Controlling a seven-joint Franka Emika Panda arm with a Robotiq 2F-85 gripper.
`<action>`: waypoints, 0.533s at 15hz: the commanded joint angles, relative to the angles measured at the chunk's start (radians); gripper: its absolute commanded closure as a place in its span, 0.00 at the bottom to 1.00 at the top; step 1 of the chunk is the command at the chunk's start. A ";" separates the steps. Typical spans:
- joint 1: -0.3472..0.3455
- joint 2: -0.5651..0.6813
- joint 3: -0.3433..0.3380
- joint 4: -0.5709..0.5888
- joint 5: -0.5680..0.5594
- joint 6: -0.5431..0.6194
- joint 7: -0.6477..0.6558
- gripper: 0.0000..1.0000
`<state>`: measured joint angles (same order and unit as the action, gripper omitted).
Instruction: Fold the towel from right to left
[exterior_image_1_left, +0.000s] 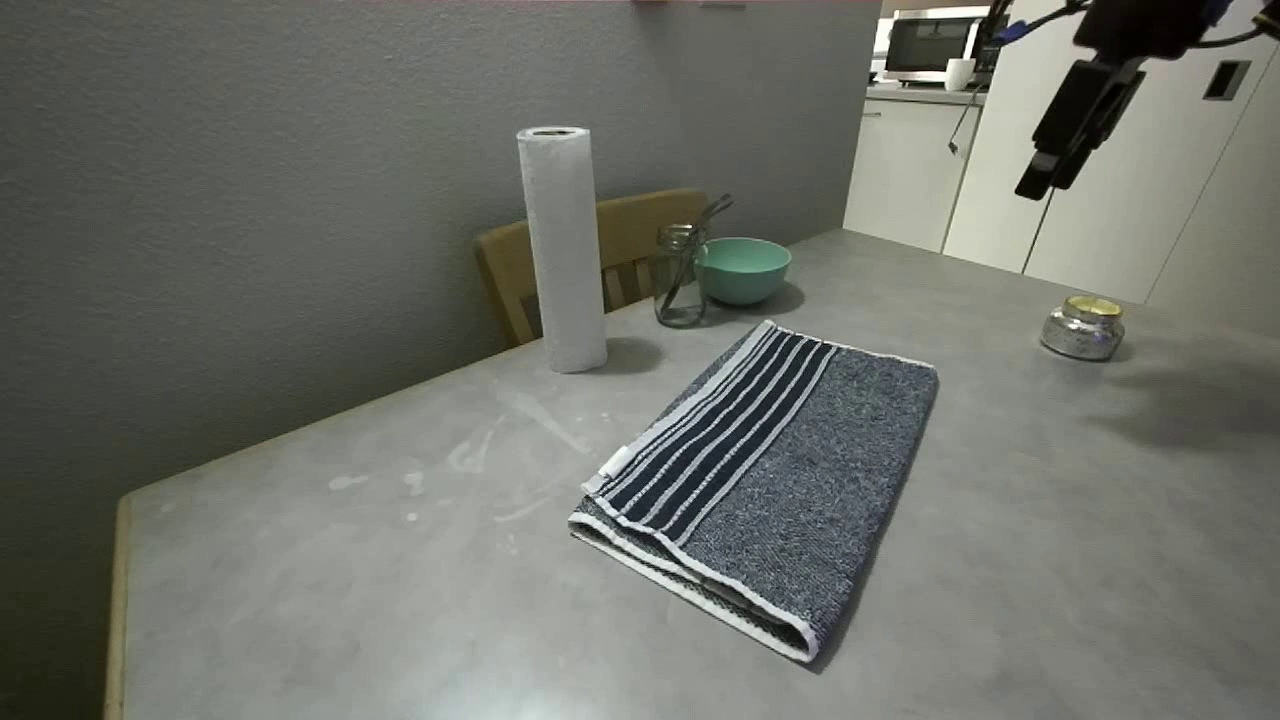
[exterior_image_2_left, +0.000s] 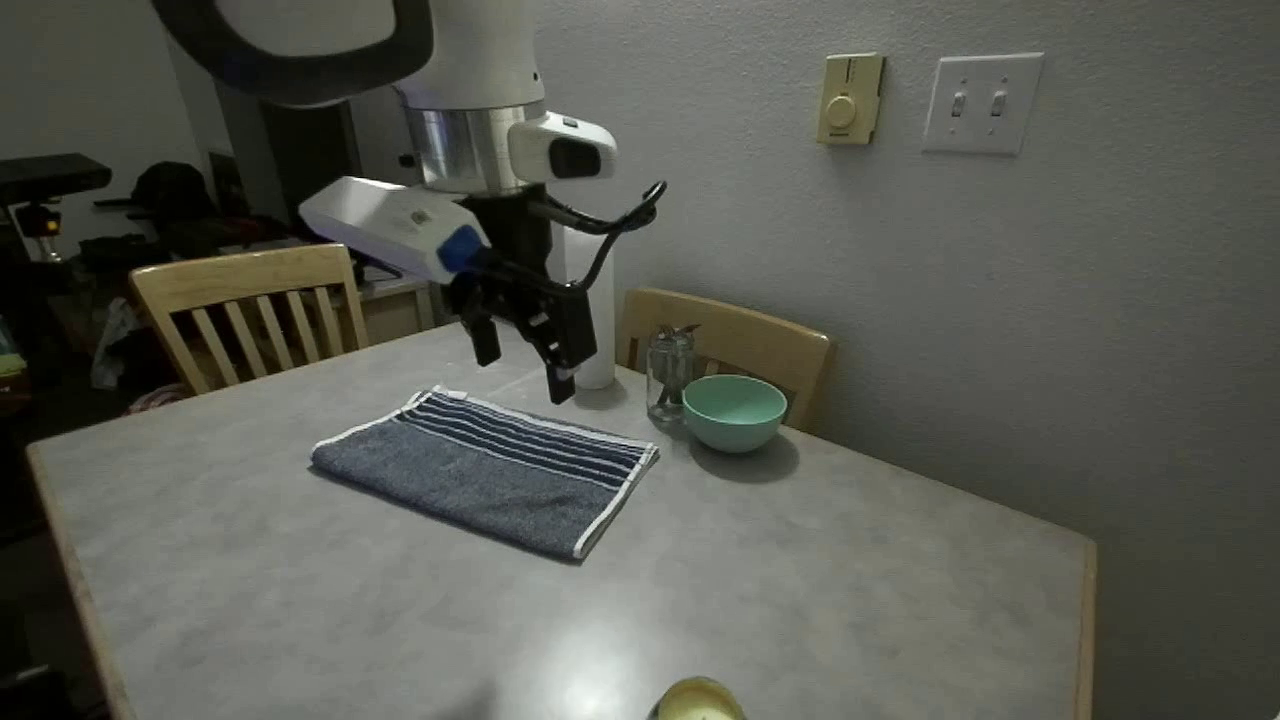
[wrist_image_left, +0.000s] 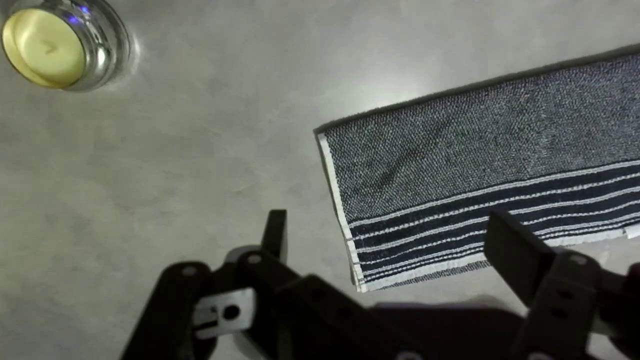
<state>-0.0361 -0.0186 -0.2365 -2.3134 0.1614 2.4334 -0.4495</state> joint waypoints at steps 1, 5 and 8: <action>-0.035 0.122 0.047 0.111 0.041 -0.022 -0.084 0.00; -0.054 0.130 0.086 0.112 0.027 -0.007 -0.061 0.00; -0.063 0.163 0.094 0.139 0.027 -0.008 -0.067 0.00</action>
<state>-0.0560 0.1464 -0.1863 -2.1744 0.2006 2.4270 -0.5259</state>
